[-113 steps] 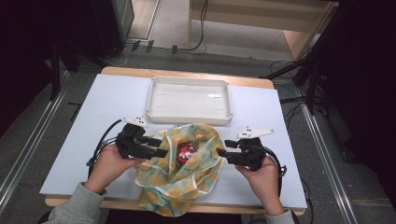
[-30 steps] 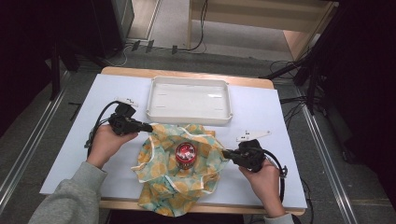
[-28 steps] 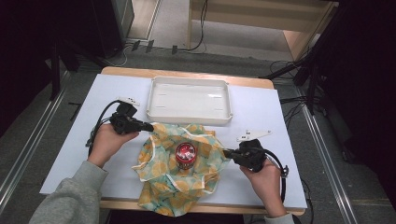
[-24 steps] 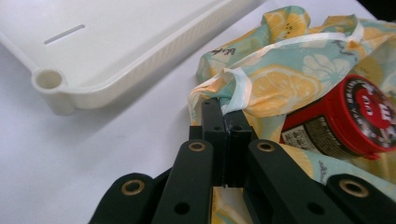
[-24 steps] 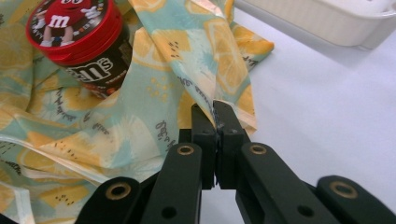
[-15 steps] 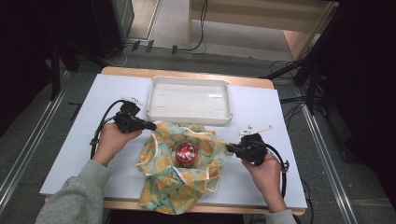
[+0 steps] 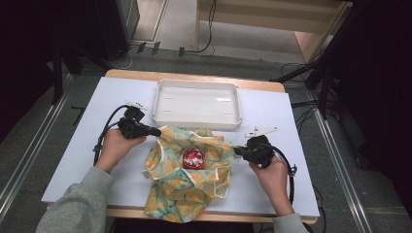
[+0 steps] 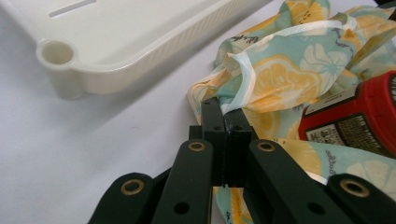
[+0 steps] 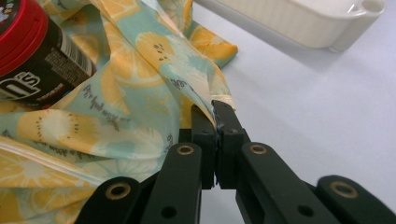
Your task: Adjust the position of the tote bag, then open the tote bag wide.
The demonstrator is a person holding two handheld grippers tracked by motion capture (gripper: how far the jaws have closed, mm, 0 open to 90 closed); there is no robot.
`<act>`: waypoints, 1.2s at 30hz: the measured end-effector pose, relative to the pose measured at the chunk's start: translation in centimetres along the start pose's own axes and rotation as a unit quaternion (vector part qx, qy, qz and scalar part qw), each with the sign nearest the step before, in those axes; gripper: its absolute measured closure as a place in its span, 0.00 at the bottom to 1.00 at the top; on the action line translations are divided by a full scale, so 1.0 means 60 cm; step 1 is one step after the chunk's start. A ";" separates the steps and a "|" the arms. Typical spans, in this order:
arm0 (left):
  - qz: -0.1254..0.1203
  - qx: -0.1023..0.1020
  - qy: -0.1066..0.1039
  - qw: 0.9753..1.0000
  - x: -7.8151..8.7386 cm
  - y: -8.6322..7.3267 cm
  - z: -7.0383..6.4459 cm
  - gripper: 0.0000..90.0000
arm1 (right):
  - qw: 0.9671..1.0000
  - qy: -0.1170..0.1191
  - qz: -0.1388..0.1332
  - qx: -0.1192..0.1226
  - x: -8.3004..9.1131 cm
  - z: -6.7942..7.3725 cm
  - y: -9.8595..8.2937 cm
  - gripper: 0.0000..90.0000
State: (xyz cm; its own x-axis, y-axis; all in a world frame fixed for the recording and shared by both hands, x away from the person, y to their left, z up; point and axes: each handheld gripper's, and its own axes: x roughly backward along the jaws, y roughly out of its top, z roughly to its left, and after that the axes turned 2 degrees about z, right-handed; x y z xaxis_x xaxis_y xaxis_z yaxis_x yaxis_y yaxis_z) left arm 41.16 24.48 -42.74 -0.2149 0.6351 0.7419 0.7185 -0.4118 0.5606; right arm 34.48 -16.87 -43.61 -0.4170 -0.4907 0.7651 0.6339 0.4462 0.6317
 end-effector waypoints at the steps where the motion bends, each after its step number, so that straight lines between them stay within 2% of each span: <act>1: -0.002 0.003 -0.001 1.000 0.000 -0.002 0.003 1.00 | 1.000 -0.001 0.001 0.000 -0.003 -0.001 0.002 1.00; 4: -0.007 0.010 -0.009 1.000 0.003 -0.006 0.007 1.00 | 1.000 0.011 0.004 -0.009 -0.010 -0.001 0.006 0.99; 8: -0.013 0.014 -0.014 1.000 0.012 -0.012 0.005 0.98 | 1.000 0.022 -0.013 -0.002 -0.006 0.003 0.011 0.93; 11: -0.019 0.014 -0.022 0.999 0.017 -0.014 0.001 0.87 | 1.000 0.023 -0.015 -0.005 -0.004 0.007 0.010 0.82; 13: -0.017 0.010 -0.018 1.000 0.021 -0.015 -0.005 0.82 | 0.999 0.025 -0.023 0.000 0.001 0.009 0.009 0.75; 14: -0.018 0.008 -0.022 1.000 0.023 -0.015 -0.008 0.82 | 0.999 0.025 -0.023 0.000 0.001 0.009 0.009 0.75; 15: -0.019 0.007 -0.019 1.000 0.028 -0.016 -0.013 0.74 | 0.999 0.028 -0.034 0.003 0.009 0.012 0.010 0.69; 17: -0.022 0.008 -0.022 0.999 0.032 -0.016 -0.014 0.71 | 0.999 0.028 -0.039 0.004 0.013 0.013 0.010 0.67; 19: -0.023 0.010 -0.025 0.999 0.040 -0.015 -0.019 0.60 | 0.998 0.035 -0.046 0.009 0.024 0.019 0.013 0.63; 21: -0.024 0.007 -0.025 0.999 0.043 -0.015 -0.021 0.56 | 0.998 0.037 -0.048 0.010 0.027 0.020 0.014 0.62; 24: -0.030 0.000 -0.016 0.999 0.057 -0.014 -0.030 0.52 | 0.997 0.043 -0.059 0.010 0.044 0.024 0.022 0.57; 26: -0.033 -0.003 -0.016 0.999 0.062 -0.014 -0.034 0.52 | 0.997 0.045 -0.062 0.009 0.050 0.025 0.024 0.57; 27: -0.039 -0.003 -0.017 0.999 0.066 -0.014 -0.039 0.52 | 0.996 0.056 -0.070 0.014 0.061 0.029 0.032 0.69; 28: -0.040 -0.004 -0.017 0.999 0.069 -0.014 -0.042 0.52 | 0.996 0.056 -0.070 0.014 0.061 0.029 0.032 0.69; 30: -0.036 -0.009 -0.019 0.999 0.072 -0.014 -0.056 0.55 | 0.995 0.064 -0.072 0.020 0.065 0.041 0.042 0.77; 32: -0.033 -0.012 -0.017 0.999 0.073 -0.014 -0.061 0.56 | 0.995 0.067 -0.074 0.021 0.065 0.044 0.044 0.78; 33: -0.033 -0.014 -0.018 0.999 0.074 -0.014 -0.066 0.61 | 0.994 0.075 -0.071 0.021 0.060 0.050 0.047 0.81; 34: -0.033 -0.017 -0.020 0.999 0.075 -0.014 -0.071 0.61 | 0.994 0.075 -0.071 0.021 0.060 0.050 0.047 0.81; 35: -0.036 -0.022 -0.022 0.999 0.078 -0.014 -0.076 0.67 | 0.994 0.079 -0.067 0.025 0.054 0.055 0.050 0.84; 36: -0.037 -0.028 -0.027 0.999 0.080 -0.014 -0.085 0.68 | 0.994 0.080 -0.066 0.026 0.053 0.056 0.051 0.85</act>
State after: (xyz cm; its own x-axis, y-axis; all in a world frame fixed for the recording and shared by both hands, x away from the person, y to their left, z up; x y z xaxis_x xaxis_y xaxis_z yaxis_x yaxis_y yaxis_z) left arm 36.13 24.54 -37.75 -0.2297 0.6988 0.6774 0.6638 -0.3966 0.6342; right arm 32.90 -14.57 -38.81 -0.3829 -0.6583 0.6482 0.5441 0.4063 0.7341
